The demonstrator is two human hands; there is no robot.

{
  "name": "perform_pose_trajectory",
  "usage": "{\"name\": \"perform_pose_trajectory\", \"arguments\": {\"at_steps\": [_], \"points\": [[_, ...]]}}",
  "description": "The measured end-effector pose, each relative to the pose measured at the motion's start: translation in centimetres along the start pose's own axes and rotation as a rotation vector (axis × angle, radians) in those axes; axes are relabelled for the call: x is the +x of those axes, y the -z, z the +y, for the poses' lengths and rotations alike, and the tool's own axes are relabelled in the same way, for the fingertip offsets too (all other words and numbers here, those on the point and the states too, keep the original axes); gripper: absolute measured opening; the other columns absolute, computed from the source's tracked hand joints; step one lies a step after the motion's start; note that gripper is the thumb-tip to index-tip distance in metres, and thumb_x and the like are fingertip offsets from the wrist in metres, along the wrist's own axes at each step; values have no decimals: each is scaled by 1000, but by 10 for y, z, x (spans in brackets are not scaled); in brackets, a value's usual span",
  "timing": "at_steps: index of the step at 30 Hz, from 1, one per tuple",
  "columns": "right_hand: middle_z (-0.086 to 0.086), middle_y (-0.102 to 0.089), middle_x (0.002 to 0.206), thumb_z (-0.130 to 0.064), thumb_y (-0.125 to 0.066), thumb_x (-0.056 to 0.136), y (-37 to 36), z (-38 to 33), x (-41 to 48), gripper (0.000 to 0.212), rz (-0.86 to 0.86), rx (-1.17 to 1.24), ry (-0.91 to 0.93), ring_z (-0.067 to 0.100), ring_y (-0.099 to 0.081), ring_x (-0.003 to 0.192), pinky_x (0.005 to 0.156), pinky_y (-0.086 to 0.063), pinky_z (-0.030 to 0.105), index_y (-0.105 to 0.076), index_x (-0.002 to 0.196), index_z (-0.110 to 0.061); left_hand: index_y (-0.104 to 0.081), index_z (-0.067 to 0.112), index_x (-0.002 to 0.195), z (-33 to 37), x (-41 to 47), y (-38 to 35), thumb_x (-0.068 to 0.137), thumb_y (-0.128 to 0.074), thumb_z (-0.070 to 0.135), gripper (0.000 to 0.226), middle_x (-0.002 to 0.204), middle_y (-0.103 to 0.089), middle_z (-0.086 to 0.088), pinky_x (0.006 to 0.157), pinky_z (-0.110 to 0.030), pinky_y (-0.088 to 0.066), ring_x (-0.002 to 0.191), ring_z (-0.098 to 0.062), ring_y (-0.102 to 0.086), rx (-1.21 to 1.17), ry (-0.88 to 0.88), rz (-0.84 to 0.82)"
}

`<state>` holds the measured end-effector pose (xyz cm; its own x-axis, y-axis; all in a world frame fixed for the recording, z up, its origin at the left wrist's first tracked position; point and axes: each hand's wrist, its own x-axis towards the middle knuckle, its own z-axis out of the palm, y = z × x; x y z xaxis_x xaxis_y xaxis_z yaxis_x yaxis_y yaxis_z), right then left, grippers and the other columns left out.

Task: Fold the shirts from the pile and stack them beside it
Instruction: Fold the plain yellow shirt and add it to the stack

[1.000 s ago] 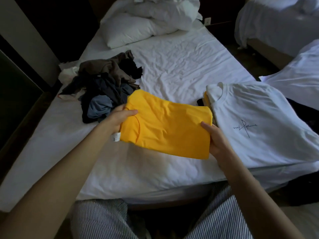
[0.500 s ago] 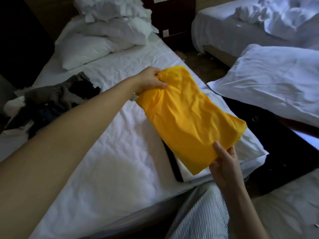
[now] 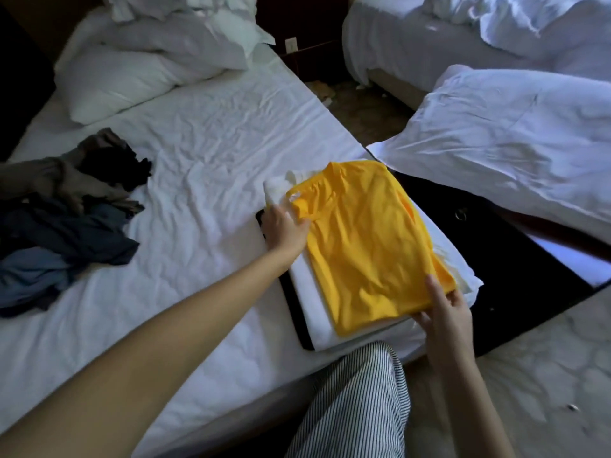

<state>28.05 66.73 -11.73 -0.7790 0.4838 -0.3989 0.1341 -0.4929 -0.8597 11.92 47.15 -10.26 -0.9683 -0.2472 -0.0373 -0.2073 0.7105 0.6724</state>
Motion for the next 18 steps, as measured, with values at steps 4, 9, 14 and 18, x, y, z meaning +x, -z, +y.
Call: {"name": "perform_pose_trajectory", "arguments": {"at_steps": [4,9,14,18], "points": [[2,-58,119,-24,-58,91,-17,-8,5,41,33,-59,75,20,-57,107,93,-49,35,-50,130,-12,-58,-3,114,-15,-19,-13,84,-59,40,52,109,-64,-21,76,-33,-49,98,-32,-63,-236,242,-227],[7,-58,116,-17,-57,93,-25,-8,13,37,73,-99,53,22,-57,103,94,-47,38,-52,128,-6,-57,12,100,7,-14,-7,89,-61,37,28,85,-59,-3,62,-26,-48,82,-21,-58,-464,414,-342],[6,-57,117,-17,-55,94,-23,-13,14,39,29,-71,33,21,-58,101,92,-48,38,-48,132,-8,-64,10,105,4,-9,2,93,-58,18,16,96,-64,-8,82,-35,-51,93,-25,-61,-610,297,-279],[8,-58,120,-14,-57,92,-21,6,8,39,4,-137,18,17,-59,96,87,-54,33,-50,130,-10,-61,12,88,-28,-8,14,92,-60,15,6,94,-63,-8,74,-34,-53,81,-21,-61,-624,381,-302]]}}
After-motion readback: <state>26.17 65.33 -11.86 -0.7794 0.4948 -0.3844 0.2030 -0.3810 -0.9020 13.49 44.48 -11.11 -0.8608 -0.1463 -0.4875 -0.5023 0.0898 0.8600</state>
